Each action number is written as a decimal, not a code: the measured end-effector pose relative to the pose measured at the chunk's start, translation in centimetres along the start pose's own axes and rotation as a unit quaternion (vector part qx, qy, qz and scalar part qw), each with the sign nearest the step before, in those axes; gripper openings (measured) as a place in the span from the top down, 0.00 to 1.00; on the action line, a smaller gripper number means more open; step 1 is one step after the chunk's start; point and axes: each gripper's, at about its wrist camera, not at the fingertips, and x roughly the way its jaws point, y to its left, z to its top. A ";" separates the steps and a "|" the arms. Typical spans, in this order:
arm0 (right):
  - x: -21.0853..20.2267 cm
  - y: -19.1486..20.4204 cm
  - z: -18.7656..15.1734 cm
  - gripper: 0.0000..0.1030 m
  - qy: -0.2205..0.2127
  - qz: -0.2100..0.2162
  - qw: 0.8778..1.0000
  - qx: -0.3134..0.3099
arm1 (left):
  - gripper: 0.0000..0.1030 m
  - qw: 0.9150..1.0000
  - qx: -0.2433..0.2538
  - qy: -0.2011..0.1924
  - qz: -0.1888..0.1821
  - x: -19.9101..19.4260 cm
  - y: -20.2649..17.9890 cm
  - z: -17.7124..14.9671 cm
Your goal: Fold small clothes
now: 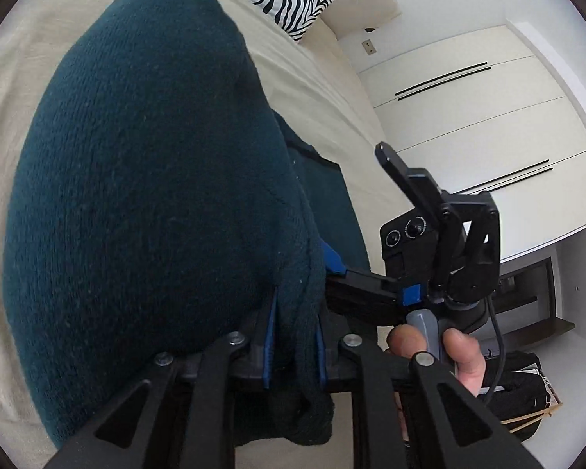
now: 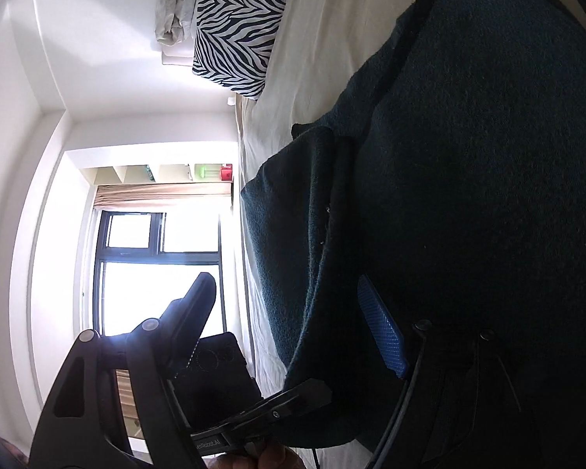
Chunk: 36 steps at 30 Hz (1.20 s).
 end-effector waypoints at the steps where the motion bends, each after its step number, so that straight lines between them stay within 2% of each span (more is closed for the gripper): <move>1: 1.1 0.3 0.0 0.28 0.003 -0.005 1.000 -0.004 | 0.77 1.000 0.006 -0.001 -0.001 -0.1 0.0 -0.2; 3: 2.8 0.9 -0.1 0.28 0.012 -0.021 1.000 -0.011 | 0.62 1.000 0.008 0.002 -0.021 -0.6 -0.2 -0.4; 4: 3.6 1.3 -0.1 0.28 0.017 -0.033 0.999 -0.016 | 0.51 0.999 0.014 0.002 -0.029 -1.0 -0.3 -0.8; 8: 5.1 2.5 0.1 0.28 0.033 -0.080 0.996 -0.037 | 0.41 0.999 0.043 -0.015 -0.030 -3.7 -1.1 -2.1; 10: 5.1 2.9 -0.3 0.33 0.040 -0.100 0.993 -0.048 | 0.39 0.998 0.048 -0.029 -0.034 -5.5 -1.0 -2.9; 14: 5.7 3.2 -0.5 0.52 0.055 -0.143 0.986 -0.071 | 0.37 0.997 0.045 -0.053 -0.030 -8.3 -0.2 -4.6; 17: 5.7 3.3 -0.8 0.60 0.057 -0.161 0.982 -0.082 | 0.36 0.997 0.037 -0.062 -0.018 -9.2 0.7 -4.6; 19: 5.9 3.5 -1.0 0.69 0.057 -0.180 0.978 -0.092 | 0.36 0.997 0.022 -0.065 -0.019 -9.0 1.4 -3.9; 21: 6.1 4.1 -1.4 0.84 0.055 -0.210 0.969 -0.116 | 0.36 0.997 0.015 -0.068 -0.018 -8.7 1.7 -3.7; 25: 5.1 5.4 -2.0 0.87 0.042 -0.241 0.957 -0.157 | 0.36 0.997 0.026 -0.066 -0.015 -8.3 0.6 -2.9; 36: -4.3 6.2 -0.6 0.87 -0.039 -0.247 0.952 -0.176 | 0.34 0.997 0.053 -0.054 -0.020 -6.9 -1.9 -2.1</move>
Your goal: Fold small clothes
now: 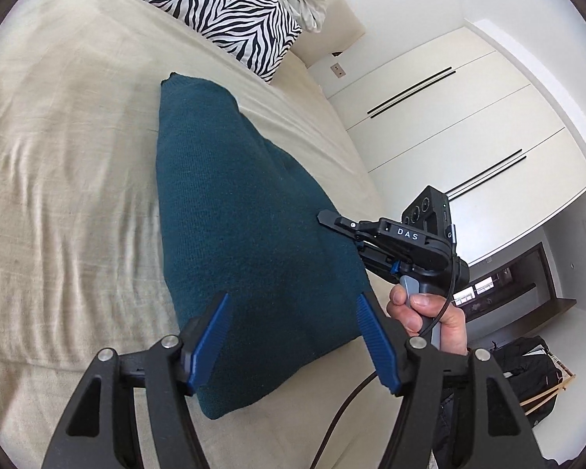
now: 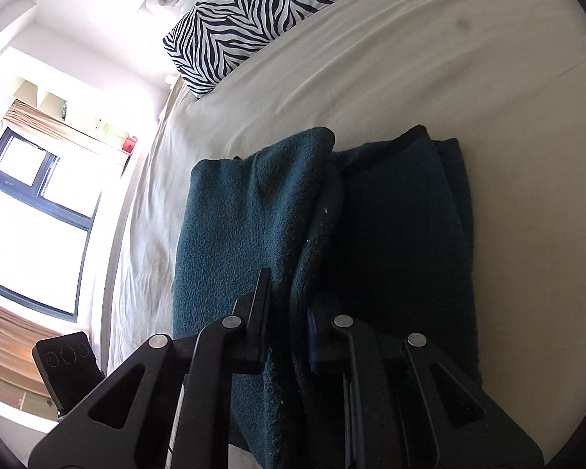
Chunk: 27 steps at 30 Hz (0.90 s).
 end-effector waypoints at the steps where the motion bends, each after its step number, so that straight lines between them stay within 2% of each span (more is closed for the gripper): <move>1: -0.7 -0.8 -0.1 0.87 -0.009 0.005 1.000 0.007 | 0.34 1.000 0.005 0.003 0.001 0.4 -0.2 0.1; 5: -1.3 -5.2 -1.1 0.87 -0.018 -0.009 0.999 0.048 | 0.34 1.000 0.019 0.018 0.009 1.7 -1.0 0.1; 7: -0.9 -6.9 -1.8 0.87 -0.019 0.000 0.998 0.066 | 0.34 0.999 0.030 0.022 0.014 2.3 -1.6 0.3; 9: -0.8 -7.6 -2.1 0.87 -0.026 0.017 0.997 0.075 | 0.34 0.999 0.039 0.024 0.019 2.9 -2.0 0.6; 13: -0.2 -7.5 -2.0 0.87 -0.032 0.010 0.997 0.065 | 0.33 0.998 0.047 0.029 0.028 4.0 -2.5 1.4; 19: -2.3 -8.4 -2.1 0.87 -0.047 0.007 0.996 0.073 | 0.33 0.996 0.075 0.034 0.034 5.4 -3.9 1.6; 21: -3.1 -9.6 -1.9 0.97 -0.062 -0.002 0.994 0.086 | 0.33 0.996 0.079 0.037 0.035 6.0 -4.1 1.6; 24: -3.2 -11.1 -1.8 0.97 -0.053 -0.007 0.994 0.100 | 0.31 0.995 0.086 0.041 0.042 6.8 -4.0 1.4; 25: -3.1 -11.4 -1.9 0.97 -0.047 0.001 0.994 0.097 | 0.31 0.995 0.085 0.042 0.043 6.9 -3.9 1.3; 27: -4.2 -11.6 -2.3 0.95 -0.062 0.049 0.992 0.100 | 0.31 0.995 0.082 0.040 0.040 6.8 -3.7 1.1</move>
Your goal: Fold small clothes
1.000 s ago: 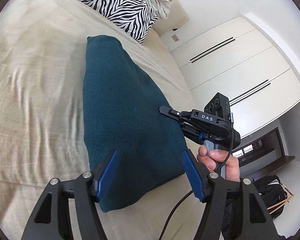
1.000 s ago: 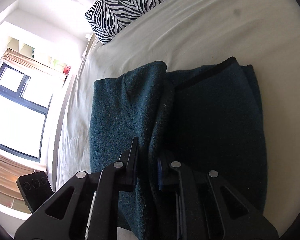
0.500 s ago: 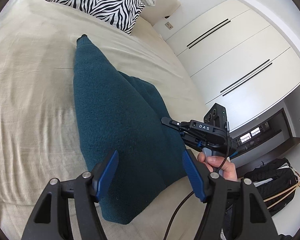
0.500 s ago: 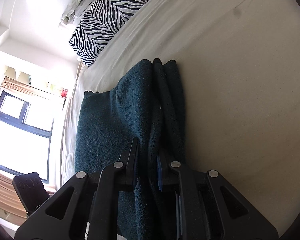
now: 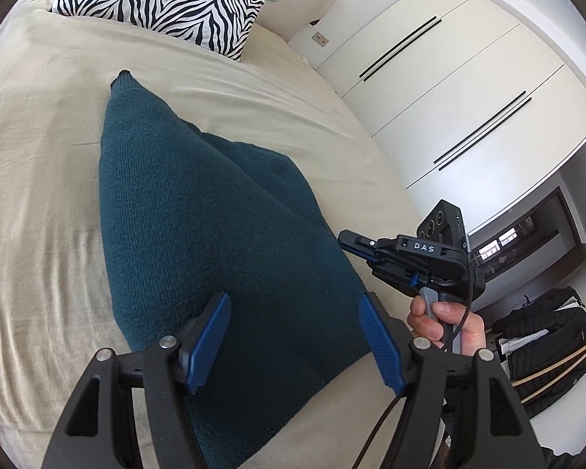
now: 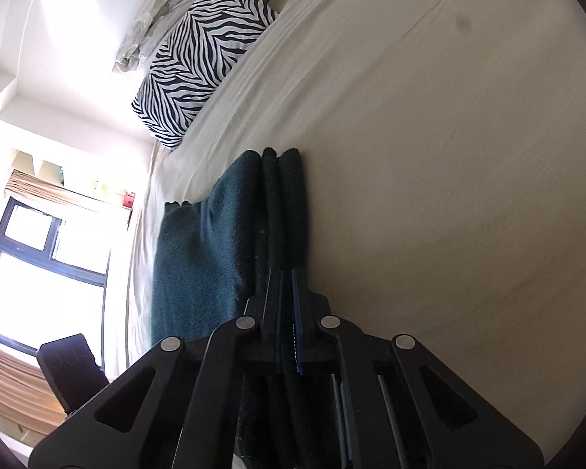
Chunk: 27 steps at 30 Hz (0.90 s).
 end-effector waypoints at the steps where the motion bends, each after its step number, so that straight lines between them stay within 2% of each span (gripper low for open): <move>1: -0.6 0.1 0.1 0.95 -0.009 0.027 1.000 0.003 | 0.31 1.000 -0.001 0.001 0.001 0.1 0.1 -0.1; 2: -1.0 0.5 0.2 0.94 -0.017 0.044 0.999 0.002 | 0.31 1.000 -0.003 0.002 0.002 0.1 0.3 -0.2; 4: -1.1 1.6 0.4 0.83 -0.018 0.052 0.998 -0.007 | 0.31 1.000 -0.006 0.005 0.002 0.3 0.6 -0.3; 6: -0.6 2.5 0.7 0.59 -0.003 0.058 0.998 -0.006 | 0.31 1.000 -0.010 0.010 0.001 0.4 0.8 -0.3; 8: 0.0 3.7 0.9 0.42 0.002 0.054 0.998 -0.010 | 0.31 1.000 -0.013 0.012 0.000 0.5 1.0 -0.5; 11: 1.3 4.6 0.7 0.42 0.032 0.047 0.998 -0.014 | 0.31 1.000 -0.019 0.014 -0.005 0.7 1.3 -0.6; 13: 2.0 5.0 0.4 0.42 0.047 0.022 0.998 -0.026 | 0.31 1.000 -0.021 0.015 -0.007 0.5 1.4 -0.7; 14: 2.2 4.9 0.3 0.42 0.049 0.011 0.998 -0.023 | 0.31 1.000 -0.021 0.015 -0.007 0.5 1.4 -0.7; 17: 2.2 4.3 0.4 0.43 0.047 0.013 0.999 -0.007 | 0.31 1.000 -0.023 0.014 -0.009 0.2 1.5 -0.9; 21: 2.5 4.8 0.2 0.44 0.056 0.004 0.998 -0.023 | 0.31 1.000 -0.024 0.013 -0.009 0.1 1.6 -1.1; 23: 3.1 5.3 0.2 0.49 0.065 0.003 0.997 -0.033 | 0.30 1.000 -0.025 0.012 -0.009 0.1 1.7 -1.1; 25: 4.2 5.5 0.1 0.53 0.076 -0.019 0.996 -0.040 | 0.29 1.000 -0.025 0.011 -0.007 0.5 1.7 -1.0; 26: 4.8 5.3 0.1 0.60 0.083 -0.028 0.995 -0.039 | 0.28 1.000 -0.025 0.011 -0.006 0.5 1.5 -1.0; 27: 5.2 5.1 0.2 0.73 0.084 -0.038 0.995 -0.037 | 0.28 1.000 -0.025 0.011 -0.006 0.5 1.5 -1.0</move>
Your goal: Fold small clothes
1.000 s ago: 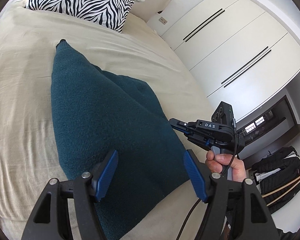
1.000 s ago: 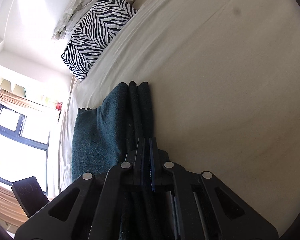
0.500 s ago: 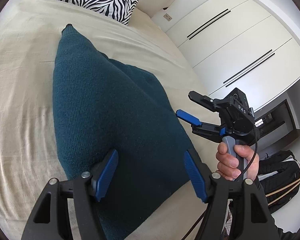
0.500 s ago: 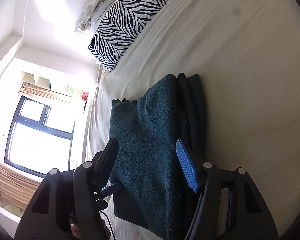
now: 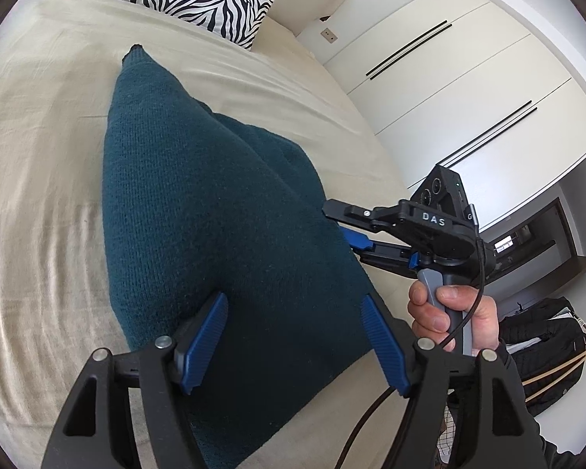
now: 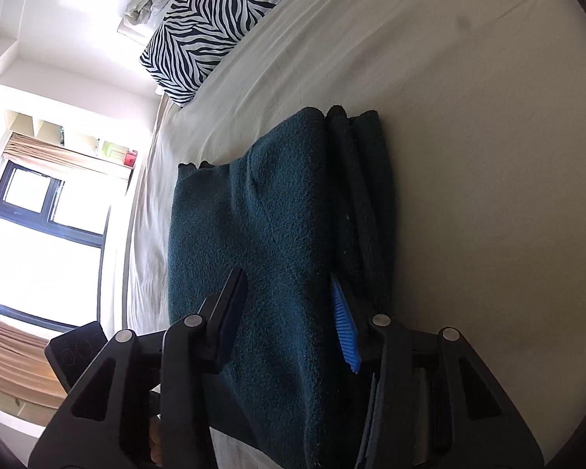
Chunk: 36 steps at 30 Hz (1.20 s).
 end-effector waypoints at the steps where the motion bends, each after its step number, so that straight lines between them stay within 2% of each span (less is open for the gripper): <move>1: 0.2 -0.3 0.1 0.80 -0.002 -0.013 1.000 0.004 | 0.28 1.000 -0.001 0.000 0.000 0.0 -0.1 0.0; 2: 0.2 -0.7 0.3 0.90 -0.006 -0.019 1.000 0.011 | 0.28 1.000 -0.002 0.000 -0.001 0.0 -0.2 0.0; 5: -0.7 -0.8 0.1 0.92 -0.029 -0.023 0.999 0.006 | 0.28 1.000 0.001 -0.007 -0.002 -0.4 -0.8 0.1; 8: -1.9 -1.4 -0.1 0.92 -0.048 -0.011 0.999 0.015 | 0.26 1.000 0.013 -0.013 0.006 -0.4 -1.3 0.2; 12: -1.5 -2.3 -0.2 0.92 -0.037 -0.006 0.999 0.017 | 0.26 1.000 0.006 -0.002 0.006 0.7 -0.6 0.3; 15: -3.0 -2.6 -0.3 0.90 -0.067 0.030 0.996 0.046 | 0.26 1.000 0.006 0.006 0.011 1.3 -0.2 0.1; 17: -3.8 -2.6 -0.1 0.88 -0.067 0.051 0.995 0.053 | 0.26 1.000 0.006 0.008 0.007 1.4 0.0 0.2; 21: -3.9 -1.9 -0.4 0.86 -0.043 0.039 0.998 0.036 | 0.26 1.000 -0.006 0.010 0.000 1.7 0.4 0.2; 25: -3.7 -2.4 -0.8 0.86 -0.041 0.032 0.998 0.044 | 0.26 1.000 -0.001 0.012 0.005 1.7 0.4 0.1; 28: -3.7 -2.8 -1.0 0.74 -0.044 0.033 0.997 0.051 | 0.26 1.000 -0.007 0.012 -0.001 1.6 0.6 0.1; 29: -3.8 -2.7 -1.0 0.62 -0.043 0.032 0.997 0.049 | 0.26 1.000 -0.009 0.012 -0.003 1.6 0.4 0.2; 30: -3.9 -2.6 -1.1 0.46 -0.044 0.034 0.997 0.047 | 0.26 1.000 -0.010 0.012 -0.004 1.6 0.3 0.3; 31: -4.0 -2.5 -1.2 0.42 -0.047 0.035 0.997 0.045 | 0.26 1.000 -0.010 0.011 -0.003 1.6 0.4 0.3; 36: -4.1 -2.1 -1.0 0.43 -0.041 0.040 0.998 0.032 | 0.26 1.000 -0.010 0.011 -0.002 1.6 0.5 0.3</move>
